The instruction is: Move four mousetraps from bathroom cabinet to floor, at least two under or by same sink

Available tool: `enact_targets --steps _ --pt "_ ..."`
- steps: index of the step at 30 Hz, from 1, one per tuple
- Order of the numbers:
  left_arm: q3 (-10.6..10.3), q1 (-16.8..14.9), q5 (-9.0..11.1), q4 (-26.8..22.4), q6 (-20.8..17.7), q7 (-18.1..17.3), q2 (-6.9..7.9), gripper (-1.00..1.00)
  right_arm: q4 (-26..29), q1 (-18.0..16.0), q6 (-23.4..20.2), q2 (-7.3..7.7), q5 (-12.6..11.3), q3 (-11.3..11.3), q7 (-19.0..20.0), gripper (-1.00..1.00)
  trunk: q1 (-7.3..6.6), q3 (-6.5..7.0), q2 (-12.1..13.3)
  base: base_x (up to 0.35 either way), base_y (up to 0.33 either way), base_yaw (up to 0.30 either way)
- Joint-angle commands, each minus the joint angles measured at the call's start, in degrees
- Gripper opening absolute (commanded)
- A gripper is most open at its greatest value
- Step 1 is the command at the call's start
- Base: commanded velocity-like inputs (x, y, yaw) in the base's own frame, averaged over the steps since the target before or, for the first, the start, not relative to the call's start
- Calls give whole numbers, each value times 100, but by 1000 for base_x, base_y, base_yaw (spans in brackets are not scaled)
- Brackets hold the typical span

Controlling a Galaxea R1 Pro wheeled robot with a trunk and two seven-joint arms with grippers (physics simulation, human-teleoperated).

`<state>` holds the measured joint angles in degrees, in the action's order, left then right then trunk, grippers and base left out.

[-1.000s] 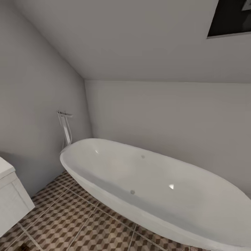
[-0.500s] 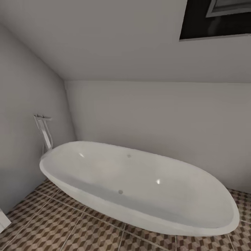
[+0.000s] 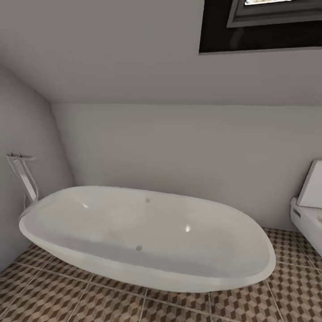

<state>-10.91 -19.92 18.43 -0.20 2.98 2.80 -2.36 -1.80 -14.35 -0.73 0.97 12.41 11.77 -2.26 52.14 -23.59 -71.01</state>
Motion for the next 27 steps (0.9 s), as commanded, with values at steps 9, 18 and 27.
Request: enact_targets --steps 9,18,27 --pt "-46 -3 46 3 18 19 -1 100 -13 21 20 -1 60 44 -20 100 0 -6 -4 0 0 -296" --pt "-48 -1 46 3 18 19 -1 100 -13 27 42 0 60 44 -20 100 0 -6 -4 0 0 -296" --pt "-45 -1 46 3 18 19 -1 100 -13 29 45 3 60 44 -20 100 0 -6 -4 0 0 -296"
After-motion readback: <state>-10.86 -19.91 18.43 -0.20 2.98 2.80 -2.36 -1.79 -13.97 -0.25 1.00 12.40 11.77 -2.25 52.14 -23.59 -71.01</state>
